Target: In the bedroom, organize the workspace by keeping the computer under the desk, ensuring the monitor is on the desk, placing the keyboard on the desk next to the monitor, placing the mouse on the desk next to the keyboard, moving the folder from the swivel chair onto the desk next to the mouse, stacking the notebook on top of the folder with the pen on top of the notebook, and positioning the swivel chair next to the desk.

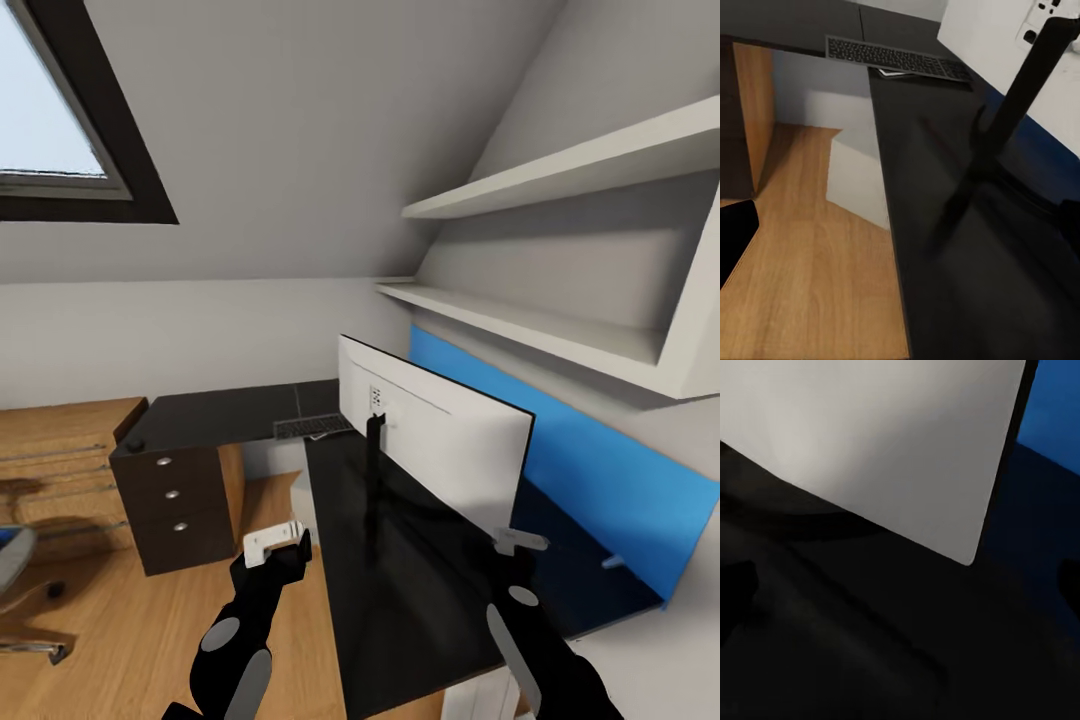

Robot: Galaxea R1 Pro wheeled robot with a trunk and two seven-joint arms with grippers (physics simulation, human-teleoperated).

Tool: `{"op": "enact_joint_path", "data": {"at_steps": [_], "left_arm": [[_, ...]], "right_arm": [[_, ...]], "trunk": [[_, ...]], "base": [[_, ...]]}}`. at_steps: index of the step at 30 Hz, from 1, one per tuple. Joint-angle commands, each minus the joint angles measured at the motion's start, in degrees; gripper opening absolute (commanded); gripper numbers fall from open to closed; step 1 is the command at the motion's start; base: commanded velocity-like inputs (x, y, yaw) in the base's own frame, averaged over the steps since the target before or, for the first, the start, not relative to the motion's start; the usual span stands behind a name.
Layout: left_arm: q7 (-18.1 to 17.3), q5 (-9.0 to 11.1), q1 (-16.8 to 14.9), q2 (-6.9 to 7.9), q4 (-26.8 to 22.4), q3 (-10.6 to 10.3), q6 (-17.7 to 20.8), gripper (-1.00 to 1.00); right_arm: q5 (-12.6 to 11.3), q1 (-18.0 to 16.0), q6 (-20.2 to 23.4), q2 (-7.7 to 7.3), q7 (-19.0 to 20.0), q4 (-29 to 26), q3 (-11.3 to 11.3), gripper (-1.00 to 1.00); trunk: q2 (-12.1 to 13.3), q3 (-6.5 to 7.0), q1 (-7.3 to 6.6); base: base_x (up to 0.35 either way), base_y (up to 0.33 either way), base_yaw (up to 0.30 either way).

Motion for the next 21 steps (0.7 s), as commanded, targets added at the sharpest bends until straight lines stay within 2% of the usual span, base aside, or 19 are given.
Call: {"op": "enact_joint_path", "data": {"at_steps": [1,10,21], "left_arm": [[0.48,0.48,-0.07,0.01,-0.04,-0.09,0.16,1.00],[0.48,0.48,-0.07,0.01,-0.01,-0.09,0.16,1.00],[0.48,0.40,-0.07,0.01,-0.01,-0.09,0.16,1.00]], "right_arm": [[-0.27,-0.03,0.28,-0.07,-0.40,-0.10,0.37,1.00],[-0.16,-0.03,0.20,-0.18,-0.14,-0.10,2.32,1.00],[0.12,0.00,0.14,-0.24,-0.05,-0.14,2.64,1.00]], "trunk": [[-0.08,-0.12,0.02],[-0.08,-0.40,0.02],[-0.08,-0.80,0.02]], "base": [[0.000,0.000,0.267],[0.000,0.000,0.264],[0.000,0.000,0.258]]}}
